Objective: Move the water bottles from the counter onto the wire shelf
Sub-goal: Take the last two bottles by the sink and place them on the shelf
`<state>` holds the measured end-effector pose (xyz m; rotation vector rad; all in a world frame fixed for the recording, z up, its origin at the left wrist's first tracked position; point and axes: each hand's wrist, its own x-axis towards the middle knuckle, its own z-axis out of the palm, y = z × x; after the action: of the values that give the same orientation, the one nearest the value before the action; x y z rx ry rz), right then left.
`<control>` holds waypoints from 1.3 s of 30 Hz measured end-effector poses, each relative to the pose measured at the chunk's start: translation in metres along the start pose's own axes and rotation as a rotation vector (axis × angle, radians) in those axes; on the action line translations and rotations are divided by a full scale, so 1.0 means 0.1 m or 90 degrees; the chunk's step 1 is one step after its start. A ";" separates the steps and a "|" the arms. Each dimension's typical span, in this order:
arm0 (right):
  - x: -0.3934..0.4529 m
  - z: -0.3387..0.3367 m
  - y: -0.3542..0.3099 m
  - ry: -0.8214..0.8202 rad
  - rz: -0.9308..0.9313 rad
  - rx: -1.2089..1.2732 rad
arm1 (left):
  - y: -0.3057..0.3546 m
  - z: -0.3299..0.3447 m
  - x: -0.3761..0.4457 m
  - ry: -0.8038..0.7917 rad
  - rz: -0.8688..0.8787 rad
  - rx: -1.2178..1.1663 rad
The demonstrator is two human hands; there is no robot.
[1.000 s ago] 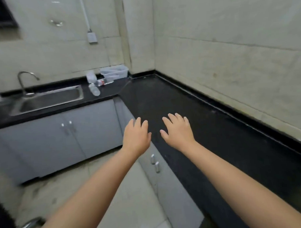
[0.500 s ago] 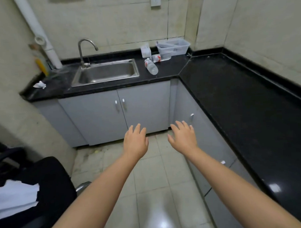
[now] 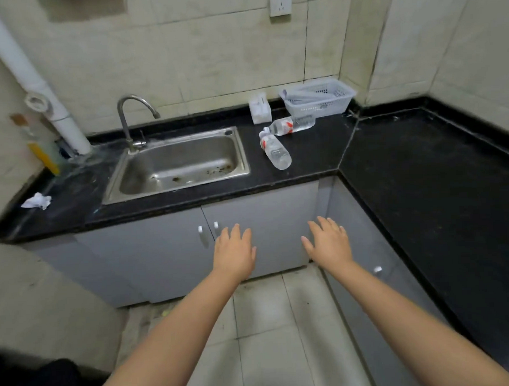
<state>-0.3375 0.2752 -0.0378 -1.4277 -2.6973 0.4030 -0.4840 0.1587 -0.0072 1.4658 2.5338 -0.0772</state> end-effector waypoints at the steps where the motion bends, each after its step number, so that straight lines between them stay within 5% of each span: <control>1: 0.22 -0.03 -0.01 0.001 0.003 0.000 | -0.04 -0.07 0.21 0.001 0.000 0.002; 23: 4.08 -0.42 0.32 0.069 0.197 -0.004 | 0.01 -0.73 4.68 -0.029 0.117 -0.154; 29: 5.16 -0.43 0.36 0.002 0.039 -0.066 | 0.15 -0.63 5.29 -0.069 0.086 -0.189; 39: 6.53 -0.39 0.41 -0.196 -0.277 -0.259 | 0.46 -0.63 5.61 -0.130 -0.144 -0.294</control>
<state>-0.6686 0.8409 -0.0535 -0.8371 -3.3744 0.0434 -0.7245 0.6691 -0.0607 0.9439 2.3327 0.2895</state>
